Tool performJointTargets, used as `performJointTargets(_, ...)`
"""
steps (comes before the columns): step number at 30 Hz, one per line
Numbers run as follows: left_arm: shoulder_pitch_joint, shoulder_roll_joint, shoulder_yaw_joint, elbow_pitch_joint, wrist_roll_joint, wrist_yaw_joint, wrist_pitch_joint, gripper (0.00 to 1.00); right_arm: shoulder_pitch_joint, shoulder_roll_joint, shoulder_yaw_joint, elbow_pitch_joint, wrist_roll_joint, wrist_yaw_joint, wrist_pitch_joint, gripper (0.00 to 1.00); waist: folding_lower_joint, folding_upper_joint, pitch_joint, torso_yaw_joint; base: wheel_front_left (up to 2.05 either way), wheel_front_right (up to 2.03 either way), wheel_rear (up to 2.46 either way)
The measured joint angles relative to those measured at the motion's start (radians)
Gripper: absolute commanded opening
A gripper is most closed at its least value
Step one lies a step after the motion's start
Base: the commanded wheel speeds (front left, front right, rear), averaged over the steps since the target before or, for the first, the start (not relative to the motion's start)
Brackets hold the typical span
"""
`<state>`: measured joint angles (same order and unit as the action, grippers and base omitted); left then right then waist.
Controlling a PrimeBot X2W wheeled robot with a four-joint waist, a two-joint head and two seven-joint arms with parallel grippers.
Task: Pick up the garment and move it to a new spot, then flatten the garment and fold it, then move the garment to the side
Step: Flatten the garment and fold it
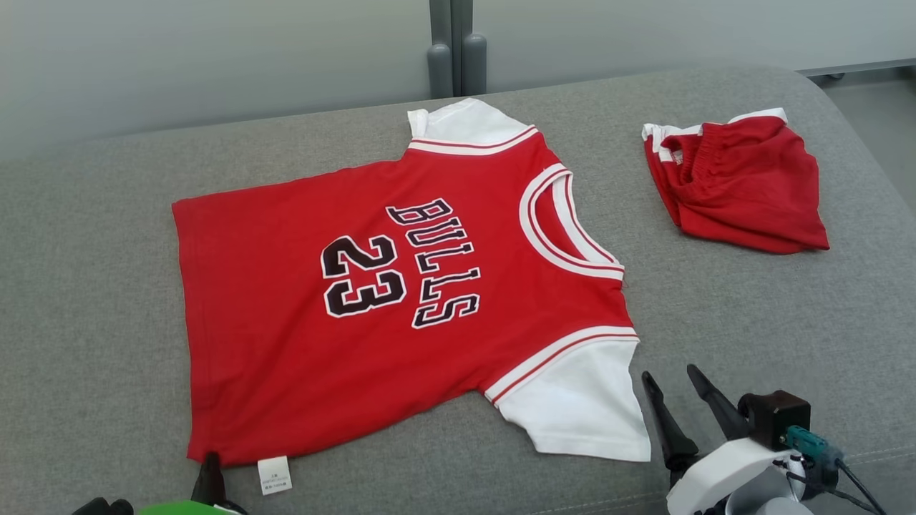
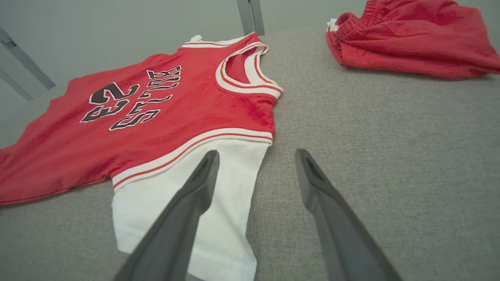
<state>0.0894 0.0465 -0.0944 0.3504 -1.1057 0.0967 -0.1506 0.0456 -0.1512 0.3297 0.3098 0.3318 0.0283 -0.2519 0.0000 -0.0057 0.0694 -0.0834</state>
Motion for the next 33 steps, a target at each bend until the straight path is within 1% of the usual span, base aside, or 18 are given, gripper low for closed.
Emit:
performJointTargets(4, -0.016, 0.000, -0.003, -0.005, 0.004, 0.000, -0.021, 0.00, 0.019, 0.029, 0.007, 0.037, 0.068, 0.041, 0.002, 1.00, 0.0000, 0.0000, 0.004, 0.001, 0.00, 0.00, 0.00)
performJointTargets(7, -0.026, -0.001, -0.008, -0.013, 0.010, -0.001, -0.031, 0.00, 0.047, 0.049, 0.012, 0.064, 0.116, 0.058, 0.019, 1.00, 0.0000, 0.0000, 0.007, 0.003, 0.00, 0.00, 0.00)
performJointTargets(10, -0.033, -0.001, -0.022, -0.032, 0.019, -0.007, -0.037, 0.00, 0.063, 0.052, 0.012, 0.084, 0.146, 0.067, 0.030, 1.00, 0.0000, 0.0000, 0.010, 0.007, 0.00, 0.00, 0.00)
performJointTargets(17, -0.037, -0.001, -0.056, -0.042, 0.021, -0.017, -0.045, 0.00, 0.064, 0.059, 0.009, 0.123, 0.195, 0.076, 0.037, 1.00, 0.0000, 0.0000, 0.019, 0.018, 0.00, 0.00, 0.00)
performJointTargets(21, -0.043, -0.001, -0.067, -0.042, 0.025, -0.017, -0.046, 0.00, 0.056, 0.059, 0.013, 0.156, 0.202, 0.077, 0.046, 1.00, 0.0000, 0.0000, 0.022, 0.029, 0.00, 0.00, 0.00)
performJointTargets(24, -0.044, -0.001, -0.066, -0.041, 0.027, -0.017, -0.050, 0.00, 0.032, 0.059, 0.027, 0.181, 0.205, 0.086, 0.054, 1.00, 0.0000, 0.0000, 0.024, 0.033, 0.00, 0.00, 0.00)
performJointTargets(25, -0.044, -0.001, -0.066, -0.041, 0.027, -0.017, -0.050, 0.00, 0.032, 0.059, 0.027, 0.181, 0.205, 0.086, 0.054, 0.93, 0.0000, 0.0000, 0.024, 0.033, 0.00, 0.00, 0.00)
performJointTargets(27, -0.045, -0.001, -0.067, -0.040, 0.028, -0.017, -0.050, 0.00, 0.008, 0.059, 0.040, 0.202, 0.205, 0.086, 0.056, 0.72, 0.0000, 0.0000, 0.024, 0.035, 0.00, 0.00, 0.00)
performJointTargets(28, -0.045, -0.001, -0.068, -0.040, 0.029, -0.017, -0.050, 0.00, 0.000, 0.059, 0.045, 0.209, 0.204, 0.086, 0.061, 0.47, 0.0000, 0.0000, 0.024, 0.036, 0.00, 0.00, 0.00)
performJointTargets(30, -0.045, -0.001, -0.069, -0.038, 0.030, -0.017, -0.053, 0.00, -0.011, 0.058, 0.053, 0.219, 0.204, 0.086, 0.062, 0.29, 0.0000, 0.0000, 0.023, 0.038, 0.00, 0.00, 0.00)
performJointTargets(31, -0.045, -0.001, -0.070, -0.037, 0.030, -0.017, -0.054, 0.00, -0.016, 0.058, 0.055, 0.225, 0.204, 0.086, 0.062, 0.16, 0.0000, 0.0000, 0.022, 0.039, 0.00, 0.00, 0.00)
performJointTargets(32, -0.045, -0.001, -0.071, -0.036, 0.030, -0.017, -0.054, 0.00, -0.019, 0.058, 0.058, 0.228, 0.204, 0.086, 0.062, 0.00, 0.0000, 0.0000, 0.021, 0.040, 0.00, 0.00, 0.00)
performJointTargets(33, -0.045, -0.001, -0.071, -0.036, 0.030, -0.017, -0.054, 0.00, -0.022, 0.058, 0.060, 0.231, 0.204, 0.086, 0.062, 0.00, 0.0000, 0.0000, 0.020, 0.041, 0.00, 0.00, 0.00)
